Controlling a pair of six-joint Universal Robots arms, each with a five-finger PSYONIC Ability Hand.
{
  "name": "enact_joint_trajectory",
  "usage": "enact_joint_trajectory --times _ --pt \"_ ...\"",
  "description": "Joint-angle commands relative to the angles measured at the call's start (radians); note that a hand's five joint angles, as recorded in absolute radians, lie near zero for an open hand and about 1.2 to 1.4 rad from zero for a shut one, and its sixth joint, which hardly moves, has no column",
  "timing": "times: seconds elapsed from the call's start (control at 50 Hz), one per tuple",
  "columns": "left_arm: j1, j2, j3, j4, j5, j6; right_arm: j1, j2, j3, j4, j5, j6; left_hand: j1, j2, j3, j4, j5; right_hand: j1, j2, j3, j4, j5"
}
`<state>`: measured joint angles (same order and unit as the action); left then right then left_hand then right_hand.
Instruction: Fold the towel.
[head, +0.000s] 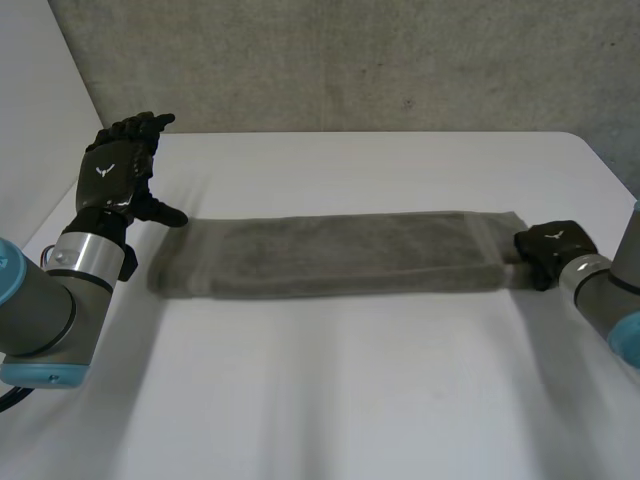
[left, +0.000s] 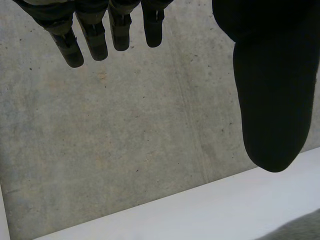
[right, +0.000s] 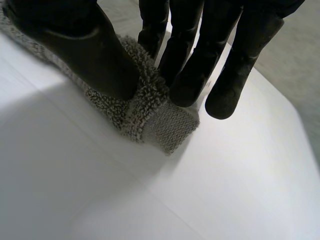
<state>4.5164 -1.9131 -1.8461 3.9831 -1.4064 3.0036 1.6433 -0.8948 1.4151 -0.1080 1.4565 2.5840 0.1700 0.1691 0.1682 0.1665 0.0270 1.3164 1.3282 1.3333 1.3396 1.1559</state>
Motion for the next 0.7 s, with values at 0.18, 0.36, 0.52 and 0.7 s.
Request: enact_joint_trajectory --times 0.18,0.36,0.52,0.7 --pt "0.000 0.000 0.002 -0.004 -0.002 0.000 -0.091 -0.122 0.011 -0.151 0.373 -0.522 0.005 0.006 0.007 0.009 -0.026 0.080 0.068 0.063 0.057 0.066" --pt "0.000 0.002 0.001 -0.004 -0.002 0.000 0.187 -0.202 -0.038 -0.361 0.311 -0.555 0.005 0.006 0.007 0.009 -0.026 0.080 0.068 0.063 0.057 0.066" --pt "0.000 0.003 0.002 -0.004 -0.002 0.001 0.584 -0.095 -0.105 -0.374 0.128 -0.542 0.005 0.006 0.007 0.009 -0.026 0.080 0.068 0.063 0.057 0.066" --pt "-0.005 -0.001 -0.001 -0.004 -0.002 0.003 0.767 0.138 -0.113 -0.283 0.114 -0.535 0.005 0.006 0.007 0.009 -0.026 0.080 0.068 0.063 0.057 0.066"
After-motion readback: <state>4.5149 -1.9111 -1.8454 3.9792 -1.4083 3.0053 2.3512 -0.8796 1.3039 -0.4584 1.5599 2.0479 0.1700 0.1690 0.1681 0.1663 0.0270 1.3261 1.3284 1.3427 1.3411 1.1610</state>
